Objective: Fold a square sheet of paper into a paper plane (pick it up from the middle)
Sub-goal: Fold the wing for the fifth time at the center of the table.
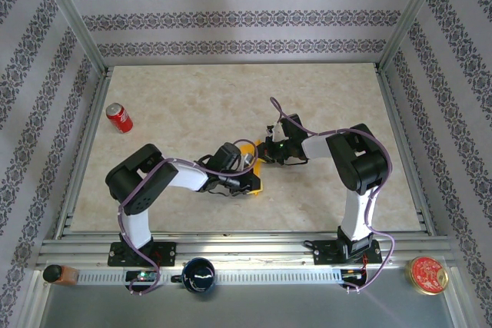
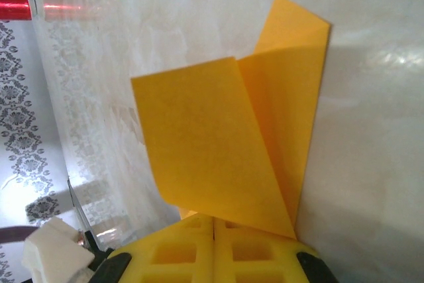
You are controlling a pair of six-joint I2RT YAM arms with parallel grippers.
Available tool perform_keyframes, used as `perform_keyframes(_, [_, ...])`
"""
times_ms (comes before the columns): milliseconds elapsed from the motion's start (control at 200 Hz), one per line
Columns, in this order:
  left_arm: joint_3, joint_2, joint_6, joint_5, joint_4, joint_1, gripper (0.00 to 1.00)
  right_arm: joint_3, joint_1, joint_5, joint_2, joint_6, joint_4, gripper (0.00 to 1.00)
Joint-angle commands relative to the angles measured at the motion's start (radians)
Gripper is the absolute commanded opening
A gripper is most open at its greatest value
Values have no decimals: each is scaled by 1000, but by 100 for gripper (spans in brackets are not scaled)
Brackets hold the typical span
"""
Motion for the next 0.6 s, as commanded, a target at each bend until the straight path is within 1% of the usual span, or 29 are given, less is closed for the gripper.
perform_keyframes(0, [-13, -15, 50, 5, -119, -29, 0, -29, 17, 122, 57, -29, -122, 7])
perform_keyframes(150, [0, -15, 98, -15, -208, -58, 0, -29, 16, 125, 56, -29, -124, 6])
perform_keyframes(260, [-15, -31, 95, 1, -168, -77, 0, -29, 16, 128, 56, -29, -127, 6])
perform_keyframes(380, [-52, -114, 75, -7, -88, -76, 0, -33, 16, 130, 51, -29, -127, 6])
perform_keyframes(480, [-42, -205, 97, -59, -114, -66, 1, -35, 16, 129, 48, -26, -128, 6])
perform_keyframes(595, [-32, -270, 91, -111, -129, -25, 3, -45, 17, 128, 38, -10, -122, 6])
